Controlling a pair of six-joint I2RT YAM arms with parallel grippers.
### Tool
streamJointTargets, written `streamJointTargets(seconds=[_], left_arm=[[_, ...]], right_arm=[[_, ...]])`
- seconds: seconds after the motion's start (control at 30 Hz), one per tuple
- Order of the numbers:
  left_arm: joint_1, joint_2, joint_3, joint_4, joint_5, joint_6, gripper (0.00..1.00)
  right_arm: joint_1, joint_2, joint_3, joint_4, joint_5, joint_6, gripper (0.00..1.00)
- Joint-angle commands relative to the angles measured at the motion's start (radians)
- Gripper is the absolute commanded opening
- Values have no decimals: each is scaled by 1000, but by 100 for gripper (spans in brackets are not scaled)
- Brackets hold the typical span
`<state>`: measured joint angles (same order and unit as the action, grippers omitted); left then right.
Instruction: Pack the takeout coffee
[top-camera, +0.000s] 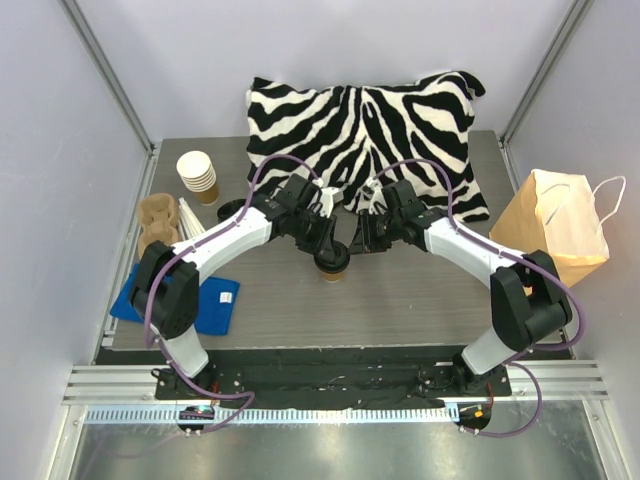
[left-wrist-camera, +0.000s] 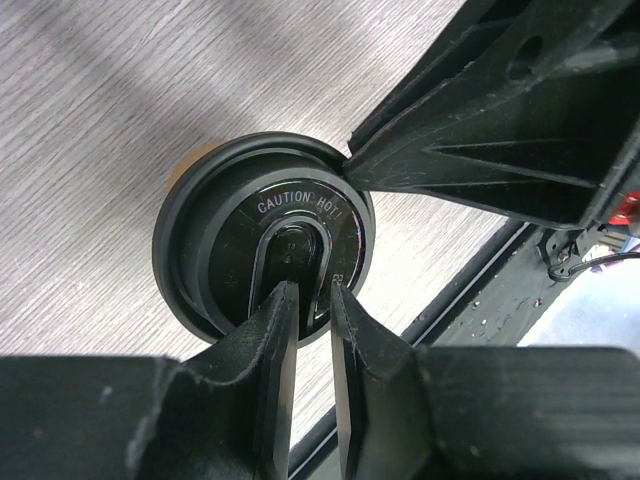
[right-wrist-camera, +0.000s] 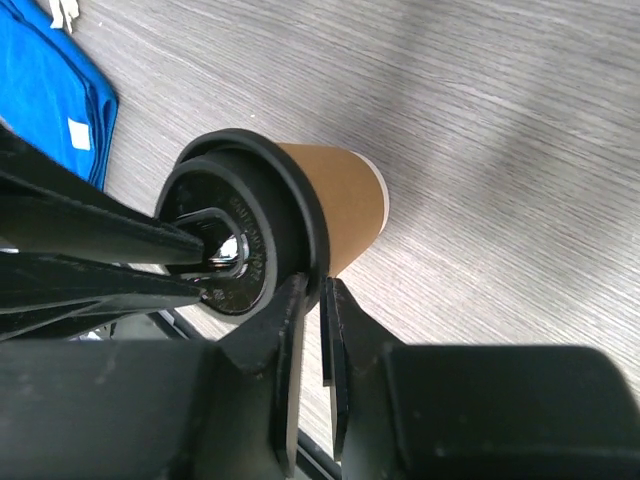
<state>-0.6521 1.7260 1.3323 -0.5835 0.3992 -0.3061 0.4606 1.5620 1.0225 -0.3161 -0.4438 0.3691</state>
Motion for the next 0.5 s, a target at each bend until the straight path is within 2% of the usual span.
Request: streamJointTargets(seconds=[0.0,0.27,0.47], left_arm=[[9,31,8,-33,-13,22,24],[12,-57,125,-18,62,-16,29],[34,-132,148,-12,73,-37,30]], right_arm=[[-3,-68,83,-51,5,-44,20],[0,-137,137,-23,-91,-4,22],[10,-115,123,9,-110,40,22]])
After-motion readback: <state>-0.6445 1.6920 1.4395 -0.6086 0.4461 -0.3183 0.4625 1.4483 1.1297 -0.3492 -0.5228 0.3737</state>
